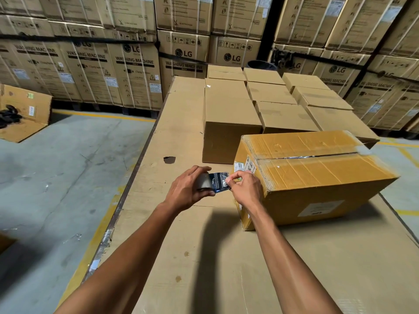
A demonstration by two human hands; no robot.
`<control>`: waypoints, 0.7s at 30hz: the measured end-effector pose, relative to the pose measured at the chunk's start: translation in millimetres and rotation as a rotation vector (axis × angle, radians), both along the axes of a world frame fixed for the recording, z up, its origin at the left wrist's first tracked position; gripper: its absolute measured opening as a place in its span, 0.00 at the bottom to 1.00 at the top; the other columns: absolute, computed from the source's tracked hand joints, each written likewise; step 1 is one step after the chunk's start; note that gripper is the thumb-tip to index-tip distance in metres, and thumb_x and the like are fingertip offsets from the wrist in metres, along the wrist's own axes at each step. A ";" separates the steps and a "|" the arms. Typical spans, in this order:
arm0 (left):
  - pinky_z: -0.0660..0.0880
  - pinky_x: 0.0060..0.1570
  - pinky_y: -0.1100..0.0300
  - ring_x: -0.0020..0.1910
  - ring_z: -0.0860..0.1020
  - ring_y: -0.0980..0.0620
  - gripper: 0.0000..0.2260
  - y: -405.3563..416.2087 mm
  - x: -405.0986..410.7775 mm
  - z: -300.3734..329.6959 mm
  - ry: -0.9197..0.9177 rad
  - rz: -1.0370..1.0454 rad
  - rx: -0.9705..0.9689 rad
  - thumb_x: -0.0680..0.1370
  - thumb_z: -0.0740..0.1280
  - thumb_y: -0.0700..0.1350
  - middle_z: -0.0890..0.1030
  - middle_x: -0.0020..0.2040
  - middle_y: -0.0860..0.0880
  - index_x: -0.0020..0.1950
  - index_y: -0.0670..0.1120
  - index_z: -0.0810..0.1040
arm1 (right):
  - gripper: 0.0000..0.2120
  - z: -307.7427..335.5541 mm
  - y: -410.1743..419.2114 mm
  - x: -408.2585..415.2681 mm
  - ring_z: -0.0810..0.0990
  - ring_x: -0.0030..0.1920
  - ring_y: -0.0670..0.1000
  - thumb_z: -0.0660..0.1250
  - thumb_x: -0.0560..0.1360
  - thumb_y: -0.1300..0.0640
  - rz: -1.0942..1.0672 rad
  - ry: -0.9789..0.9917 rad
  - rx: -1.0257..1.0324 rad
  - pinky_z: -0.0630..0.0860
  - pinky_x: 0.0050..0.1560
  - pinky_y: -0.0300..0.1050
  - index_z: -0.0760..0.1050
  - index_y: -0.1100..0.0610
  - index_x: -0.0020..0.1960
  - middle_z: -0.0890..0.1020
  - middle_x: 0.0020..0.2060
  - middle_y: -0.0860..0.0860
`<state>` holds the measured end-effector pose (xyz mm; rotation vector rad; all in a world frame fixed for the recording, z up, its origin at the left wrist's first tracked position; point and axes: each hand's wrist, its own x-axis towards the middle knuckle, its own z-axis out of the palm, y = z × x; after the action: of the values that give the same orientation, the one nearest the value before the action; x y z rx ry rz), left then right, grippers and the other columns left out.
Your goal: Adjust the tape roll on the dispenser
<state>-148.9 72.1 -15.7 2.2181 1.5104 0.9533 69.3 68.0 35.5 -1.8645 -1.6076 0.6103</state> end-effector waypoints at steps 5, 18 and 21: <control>0.83 0.60 0.47 0.63 0.81 0.51 0.40 -2.0 -0.6 3.4 -0.145 0.006 -0.064 0.71 0.83 0.65 0.81 0.69 0.54 0.78 0.55 0.74 | 0.06 3.6 2.8 0.8 0.85 0.45 0.47 0.75 0.79 0.49 0.000 0.041 -0.002 0.77 0.44 0.42 0.81 0.43 0.44 0.85 0.43 0.43; 0.80 0.63 0.57 0.71 0.78 0.47 0.48 -7.0 7.1 -3.1 -0.682 0.262 -0.197 0.68 0.86 0.60 0.78 0.71 0.49 0.83 0.57 0.67 | 0.10 -3.8 11.9 -7.7 0.88 0.37 0.47 0.77 0.75 0.56 -0.242 0.516 -0.118 0.87 0.52 0.56 0.86 0.47 0.36 0.87 0.39 0.41; 0.78 0.72 0.49 0.74 0.76 0.49 0.50 -7.8 12.5 -2.9 -0.732 0.317 -0.207 0.67 0.85 0.61 0.77 0.73 0.49 0.84 0.54 0.66 | 0.11 -5.5 15.4 -12.4 0.89 0.38 0.48 0.77 0.73 0.55 -0.255 0.590 -0.123 0.86 0.53 0.58 0.86 0.39 0.36 0.87 0.35 0.40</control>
<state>-136.4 64.3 -18.6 1.2776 1.5067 1.4197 57.0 83.3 30.0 -1.7150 -0.9537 1.0414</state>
